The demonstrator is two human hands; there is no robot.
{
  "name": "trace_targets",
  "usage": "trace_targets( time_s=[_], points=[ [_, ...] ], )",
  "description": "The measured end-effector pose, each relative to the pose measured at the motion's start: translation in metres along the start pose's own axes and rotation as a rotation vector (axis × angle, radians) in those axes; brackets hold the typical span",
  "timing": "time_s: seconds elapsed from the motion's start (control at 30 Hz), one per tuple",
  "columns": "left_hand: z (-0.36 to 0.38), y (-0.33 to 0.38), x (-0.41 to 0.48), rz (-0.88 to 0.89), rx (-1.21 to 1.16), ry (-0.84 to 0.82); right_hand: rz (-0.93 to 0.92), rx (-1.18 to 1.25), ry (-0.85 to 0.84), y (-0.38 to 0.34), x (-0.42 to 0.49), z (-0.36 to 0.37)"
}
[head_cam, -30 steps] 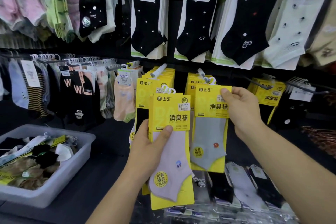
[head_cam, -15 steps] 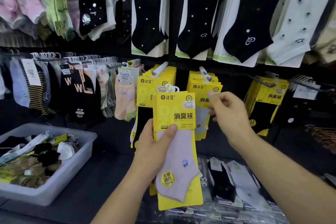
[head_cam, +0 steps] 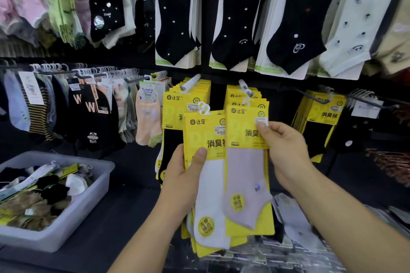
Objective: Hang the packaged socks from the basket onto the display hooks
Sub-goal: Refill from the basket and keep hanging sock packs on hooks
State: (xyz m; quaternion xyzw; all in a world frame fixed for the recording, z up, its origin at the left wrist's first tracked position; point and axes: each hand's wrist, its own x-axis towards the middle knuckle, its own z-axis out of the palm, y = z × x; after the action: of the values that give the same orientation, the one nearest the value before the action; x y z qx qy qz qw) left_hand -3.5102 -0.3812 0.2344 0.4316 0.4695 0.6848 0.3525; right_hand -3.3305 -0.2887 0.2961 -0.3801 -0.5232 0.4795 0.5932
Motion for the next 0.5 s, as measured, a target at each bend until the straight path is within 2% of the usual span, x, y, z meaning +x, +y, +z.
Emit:
trace_targets(
  time_s=[0.07,0.13,0.33,0.5],
  points=[
    [-0.004,0.0,0.001,0.004,0.012,0.009,-0.064,0.012,0.118,-0.004,0.006,-0.007],
    [-0.006,0.001,0.002,0.013,0.03,0.021,-0.126,-0.037,0.157,-0.007,0.013,-0.011],
    [-0.006,0.004,0.0,-0.019,0.059,0.035,-0.268,-0.218,0.12,-0.01,0.029,-0.007],
    [-0.004,0.006,-0.001,-0.027,0.076,0.039,-0.204,-0.249,0.089,0.001,0.041,-0.002]
  ],
)
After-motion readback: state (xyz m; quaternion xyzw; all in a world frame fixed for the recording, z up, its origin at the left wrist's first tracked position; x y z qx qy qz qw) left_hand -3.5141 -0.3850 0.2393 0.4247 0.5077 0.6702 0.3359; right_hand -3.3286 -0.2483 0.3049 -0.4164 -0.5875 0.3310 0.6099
